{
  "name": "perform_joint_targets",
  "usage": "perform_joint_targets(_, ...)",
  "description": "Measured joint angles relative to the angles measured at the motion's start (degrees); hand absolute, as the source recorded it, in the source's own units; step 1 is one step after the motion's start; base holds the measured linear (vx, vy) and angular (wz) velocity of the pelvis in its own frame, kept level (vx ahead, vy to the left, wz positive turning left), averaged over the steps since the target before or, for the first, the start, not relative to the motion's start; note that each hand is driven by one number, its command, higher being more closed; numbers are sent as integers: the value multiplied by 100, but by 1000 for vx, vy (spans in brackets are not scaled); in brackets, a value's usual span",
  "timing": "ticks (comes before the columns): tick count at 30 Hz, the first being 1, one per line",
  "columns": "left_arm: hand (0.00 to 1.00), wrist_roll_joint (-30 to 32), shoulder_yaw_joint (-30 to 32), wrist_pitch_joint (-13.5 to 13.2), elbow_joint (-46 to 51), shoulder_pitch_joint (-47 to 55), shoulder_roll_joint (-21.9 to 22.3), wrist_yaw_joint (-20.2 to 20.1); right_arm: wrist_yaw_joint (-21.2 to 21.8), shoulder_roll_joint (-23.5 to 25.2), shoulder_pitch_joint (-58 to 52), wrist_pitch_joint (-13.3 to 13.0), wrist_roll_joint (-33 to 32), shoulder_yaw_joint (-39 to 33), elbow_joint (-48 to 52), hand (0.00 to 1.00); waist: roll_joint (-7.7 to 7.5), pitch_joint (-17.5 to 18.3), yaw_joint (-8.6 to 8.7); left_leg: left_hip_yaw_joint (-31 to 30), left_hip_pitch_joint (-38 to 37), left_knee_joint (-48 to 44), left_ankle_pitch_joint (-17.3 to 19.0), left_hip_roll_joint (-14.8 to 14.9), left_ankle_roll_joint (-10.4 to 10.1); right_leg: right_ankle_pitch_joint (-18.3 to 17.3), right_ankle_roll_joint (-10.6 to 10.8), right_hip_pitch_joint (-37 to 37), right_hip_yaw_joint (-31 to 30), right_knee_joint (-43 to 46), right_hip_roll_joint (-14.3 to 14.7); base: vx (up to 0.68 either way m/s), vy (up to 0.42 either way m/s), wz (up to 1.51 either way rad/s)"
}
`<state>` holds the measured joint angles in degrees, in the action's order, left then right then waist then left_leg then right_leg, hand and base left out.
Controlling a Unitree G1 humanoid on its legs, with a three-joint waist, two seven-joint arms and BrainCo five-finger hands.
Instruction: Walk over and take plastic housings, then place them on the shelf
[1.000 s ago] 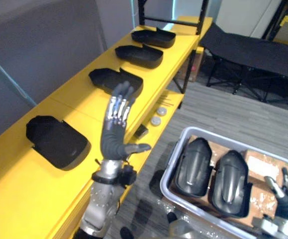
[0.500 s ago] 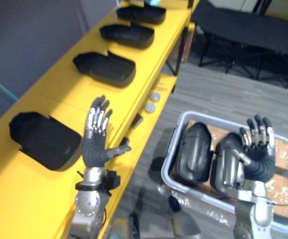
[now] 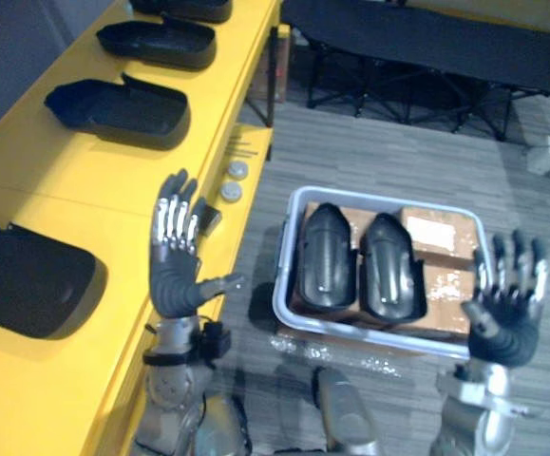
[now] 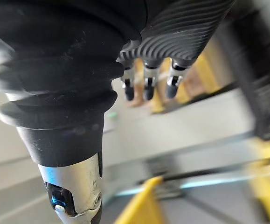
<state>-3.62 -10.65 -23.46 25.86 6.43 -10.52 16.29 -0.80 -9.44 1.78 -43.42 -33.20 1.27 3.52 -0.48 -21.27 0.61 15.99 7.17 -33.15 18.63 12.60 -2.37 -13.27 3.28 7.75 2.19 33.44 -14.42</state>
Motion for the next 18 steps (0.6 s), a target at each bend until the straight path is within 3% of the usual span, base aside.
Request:
perform_joint_targets(2,0,-13,206,97,-16,-103,-5,-109,-631,-121,816,107,500,118,-492,0,20,149,-302,23,201,199,-291,131,-225,54,-9,-233,284,-523,-474,-139,-421,-41)
perform_joint_targets(3,0,-45,355,111,-15,-197,-47,-144,-902,-139,1142,228,812,121,-510,0,-14,244,-434,-34,419,297,-495,162,-440,627,-87,-305,259,-1009,-620,-125,-490,-11)
perform_joint_targets(4,0,-62,414,112,-37,-271,-72,-149,-995,-164,1288,285,987,107,-495,0,8,261,-434,-157,550,324,-603,180,-560,705,422,-384,204,-1248,-544,-133,-546,9)
perform_joint_targets(5,0,-125,427,119,-148,-392,24,-185,-1127,-293,1387,426,1224,23,-483,0,134,331,-429,-567,702,644,-855,291,-796,594,867,-409,254,-1544,-283,-97,-447,12)
perform_joint_targets(6,0,-277,341,117,-194,-404,104,-207,-1165,-383,1334,570,1289,-91,-437,0,240,389,-405,-901,680,989,-1027,368,-952,556,928,-409,267,-1710,-59,-88,-572,9)
perform_joint_targets(7,0,-414,287,118,-252,-400,208,-296,-1172,-472,1163,696,1325,-348,-335,0,357,458,-269,-1244,584,1424,-1259,517,-1080,530,961,-446,425,-1820,200,-26,-402,2)
perform_joint_targets(10,0,-785,336,145,-275,-212,333,-307,-1093,-545,446,908,1327,-1003,-149,0,400,491,54,-1428,-15,2061,-1647,742,-1010,329,746,-497,393,-1468,505,-11,-253,-16)
perform_joint_targets(11,0,-813,354,158,-303,-147,375,-306,-1033,-546,274,908,1327,-1125,-86,0,399,491,98,-1432,-95,2039,-1649,750,-1006,243,719,-500,382,-1345,504,-40,-204,-27)
perform_joint_targets(12,0,-1029,376,236,-419,21,510,-343,-915,-531,-190,959,1318,-1269,56,0,419,501,253,-1475,-119,1856,-1666,749,-963,125,673,-536,385,-1175,502,-33,-110,-9)
perform_joint_targets(14,0,-1181,435,238,-686,212,640,-549,-738,-377,-792,1083,1328,-1201,65,0,420,501,327,-1569,-106,1505,-1731,753,-631,75,601,-650,391,-1188,539,-60,-75,-15)
perform_joint_targets(16,0,-1157,436,236,-863,390,698,-665,-672,-201,-1308,1140,1420,-1113,71,0,430,502,331,-1566,-112,1281,-1856,736,-447,36,533,-782,364,-1314,544,-110,-50,-24)
perform_joint_targets(18,0,-1121,414,218,-831,606,709,-715,-608,-23,-1768,1197,1362,-1130,72,0,444,561,342,-1570,-131,1246,-1724,520,-151,10,464,-633,158,-1353,453,-112,14,-36)
